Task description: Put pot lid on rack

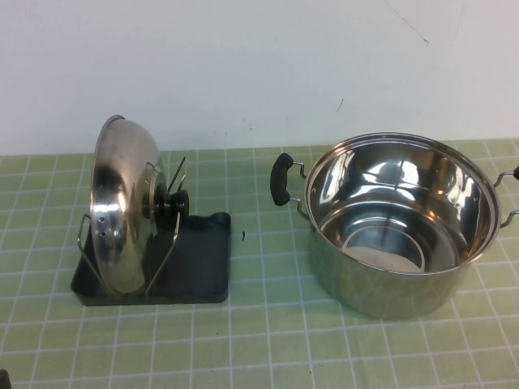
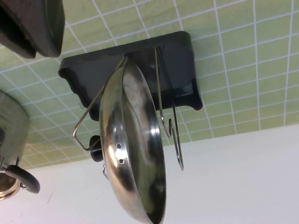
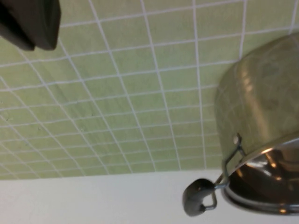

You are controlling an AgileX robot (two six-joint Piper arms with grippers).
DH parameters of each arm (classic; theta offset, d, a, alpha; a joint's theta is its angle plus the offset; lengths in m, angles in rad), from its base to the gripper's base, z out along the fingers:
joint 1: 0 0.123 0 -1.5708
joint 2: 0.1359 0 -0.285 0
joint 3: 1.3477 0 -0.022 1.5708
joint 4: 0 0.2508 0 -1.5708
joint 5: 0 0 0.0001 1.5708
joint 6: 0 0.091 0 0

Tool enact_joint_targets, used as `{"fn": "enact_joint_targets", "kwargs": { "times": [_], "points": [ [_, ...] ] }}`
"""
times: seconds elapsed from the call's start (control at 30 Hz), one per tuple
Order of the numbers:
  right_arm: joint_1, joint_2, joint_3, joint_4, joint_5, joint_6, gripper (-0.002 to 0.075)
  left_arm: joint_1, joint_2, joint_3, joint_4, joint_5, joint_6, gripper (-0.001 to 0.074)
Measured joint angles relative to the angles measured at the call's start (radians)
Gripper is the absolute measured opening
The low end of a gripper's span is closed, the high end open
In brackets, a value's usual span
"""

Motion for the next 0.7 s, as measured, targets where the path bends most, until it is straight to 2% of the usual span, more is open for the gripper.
{"fn": "enact_joint_targets", "kwargs": {
  "times": [0.23,0.7],
  "points": [
    [0.127,0.0,0.0,-0.01,0.038,0.046,-0.0001,0.0,0.0,0.0,0.0,0.0,0.0,-0.0001],
    [0.137,0.0,-0.002,-0.033,0.04,0.061,-0.0001,0.0,0.0,0.0,0.0,0.0,-0.002,-0.0001]
  ]
}}
